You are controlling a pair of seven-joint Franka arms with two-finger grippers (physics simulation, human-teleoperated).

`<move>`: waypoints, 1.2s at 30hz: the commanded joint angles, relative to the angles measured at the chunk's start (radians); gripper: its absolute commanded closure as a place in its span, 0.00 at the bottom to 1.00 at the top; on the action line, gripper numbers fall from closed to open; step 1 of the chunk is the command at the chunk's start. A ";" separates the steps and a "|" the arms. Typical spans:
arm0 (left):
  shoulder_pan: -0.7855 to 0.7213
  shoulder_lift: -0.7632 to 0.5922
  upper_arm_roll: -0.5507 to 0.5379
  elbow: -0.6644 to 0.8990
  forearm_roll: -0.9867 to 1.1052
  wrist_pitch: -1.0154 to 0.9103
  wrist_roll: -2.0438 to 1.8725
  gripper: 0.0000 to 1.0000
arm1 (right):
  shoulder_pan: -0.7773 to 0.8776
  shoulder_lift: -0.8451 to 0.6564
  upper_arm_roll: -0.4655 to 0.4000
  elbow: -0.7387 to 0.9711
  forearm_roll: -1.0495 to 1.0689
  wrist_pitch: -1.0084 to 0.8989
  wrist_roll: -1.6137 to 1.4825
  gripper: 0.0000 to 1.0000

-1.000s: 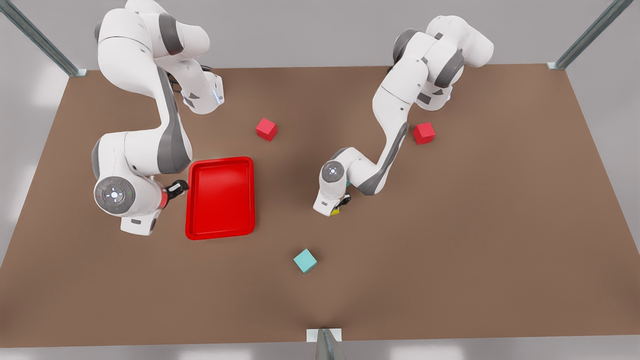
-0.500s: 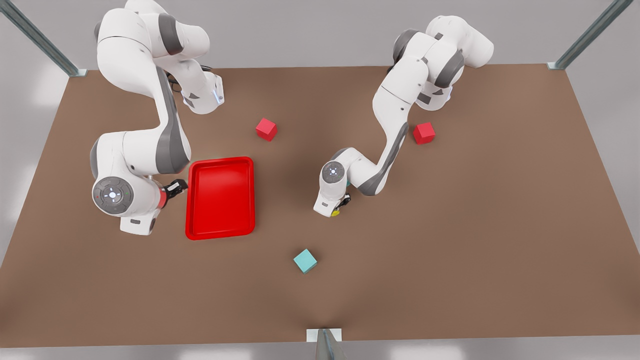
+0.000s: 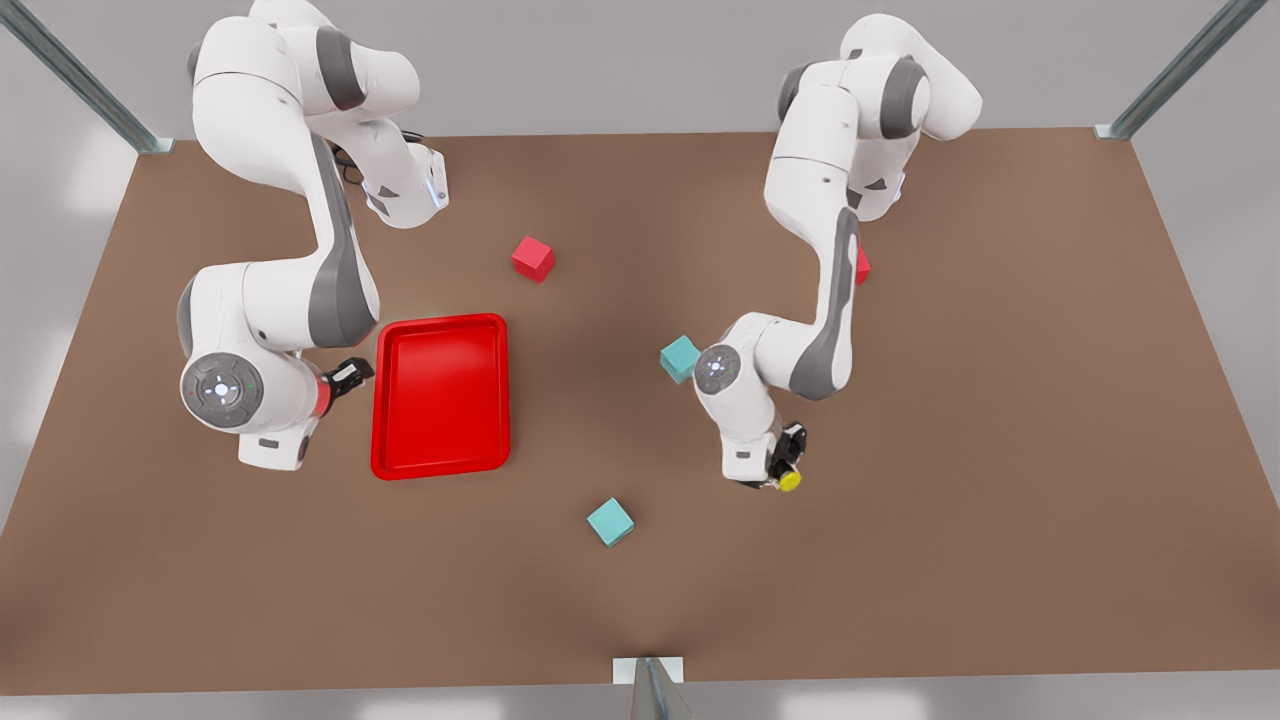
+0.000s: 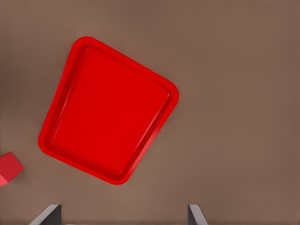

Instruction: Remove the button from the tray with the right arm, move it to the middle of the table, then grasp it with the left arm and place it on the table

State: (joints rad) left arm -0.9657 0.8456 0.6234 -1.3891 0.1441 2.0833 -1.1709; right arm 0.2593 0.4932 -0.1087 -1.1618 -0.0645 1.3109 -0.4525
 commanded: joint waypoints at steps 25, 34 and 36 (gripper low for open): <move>0.044 0.329 0.021 -0.019 0.647 -0.423 -1.506 0.66 | 0.006 -0.008 0.000 0.004 -0.003 -0.002 -0.012 0.00; 0.087 0.334 -0.051 -0.021 0.647 -0.420 -1.497 0.19 | 0.009 -0.008 0.000 0.004 -0.003 -0.002 -0.012 0.00; 0.087 0.334 -0.051 -0.021 0.647 -0.420 -1.494 0.00 | 0.011 -0.008 0.000 0.004 -0.005 -0.001 -0.012 0.00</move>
State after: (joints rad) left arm -0.8795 1.1810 0.5724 -1.4101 0.7910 1.6632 -2.4184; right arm 0.2694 0.4863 -0.1086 -1.1586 -0.0688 1.3095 -0.4641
